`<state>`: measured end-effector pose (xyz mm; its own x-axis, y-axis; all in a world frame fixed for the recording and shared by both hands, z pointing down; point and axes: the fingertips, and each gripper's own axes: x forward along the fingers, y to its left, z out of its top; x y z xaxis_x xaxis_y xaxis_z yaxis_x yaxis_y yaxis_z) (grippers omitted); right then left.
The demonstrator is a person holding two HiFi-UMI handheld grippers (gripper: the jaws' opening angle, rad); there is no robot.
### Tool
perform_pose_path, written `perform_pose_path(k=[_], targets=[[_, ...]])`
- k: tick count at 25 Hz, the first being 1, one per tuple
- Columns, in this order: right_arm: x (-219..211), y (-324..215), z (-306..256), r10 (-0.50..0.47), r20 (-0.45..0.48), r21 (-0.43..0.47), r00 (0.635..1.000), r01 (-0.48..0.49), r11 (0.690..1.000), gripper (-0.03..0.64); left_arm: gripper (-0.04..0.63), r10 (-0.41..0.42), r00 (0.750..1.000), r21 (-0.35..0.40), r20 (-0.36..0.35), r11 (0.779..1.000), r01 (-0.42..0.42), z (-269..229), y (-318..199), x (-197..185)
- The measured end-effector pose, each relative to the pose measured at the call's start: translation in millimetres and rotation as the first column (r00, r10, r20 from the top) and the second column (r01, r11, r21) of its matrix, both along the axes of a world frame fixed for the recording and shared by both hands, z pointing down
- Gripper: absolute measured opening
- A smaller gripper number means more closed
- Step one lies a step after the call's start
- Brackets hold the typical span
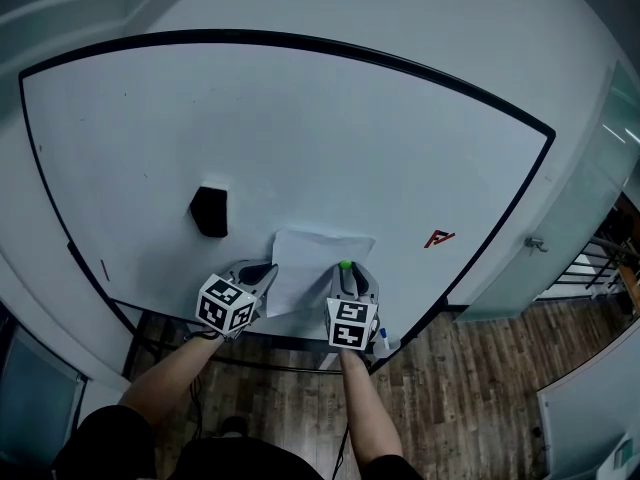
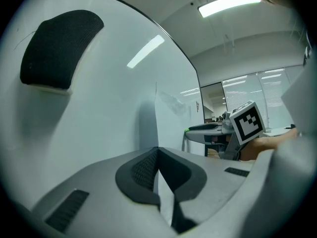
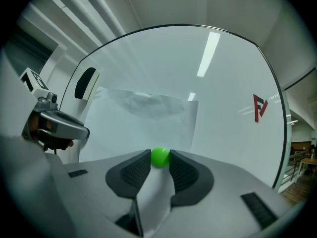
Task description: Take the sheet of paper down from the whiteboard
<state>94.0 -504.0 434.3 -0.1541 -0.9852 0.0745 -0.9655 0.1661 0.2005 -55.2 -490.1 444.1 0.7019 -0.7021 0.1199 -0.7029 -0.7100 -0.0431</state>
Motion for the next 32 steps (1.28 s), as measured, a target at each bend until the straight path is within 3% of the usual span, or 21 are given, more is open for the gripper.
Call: perform_pose_path(k=[22, 32], targets=[[7, 0, -2, 0.001, 0.030, -0.003, 1.000, 0.000, 1.000, 0.129, 0.020, -0.065, 0.998, -0.021, 0.012, 0.998, 0.065, 11, 1, -26], [10, -1, -2, 0.026, 0.021, 0.005, 0.999, -0.026, 1.000, 0.130, 0.020, -0.132, 0.991, -0.051, 0.016, 0.990, 0.132, 22, 5, -61]])
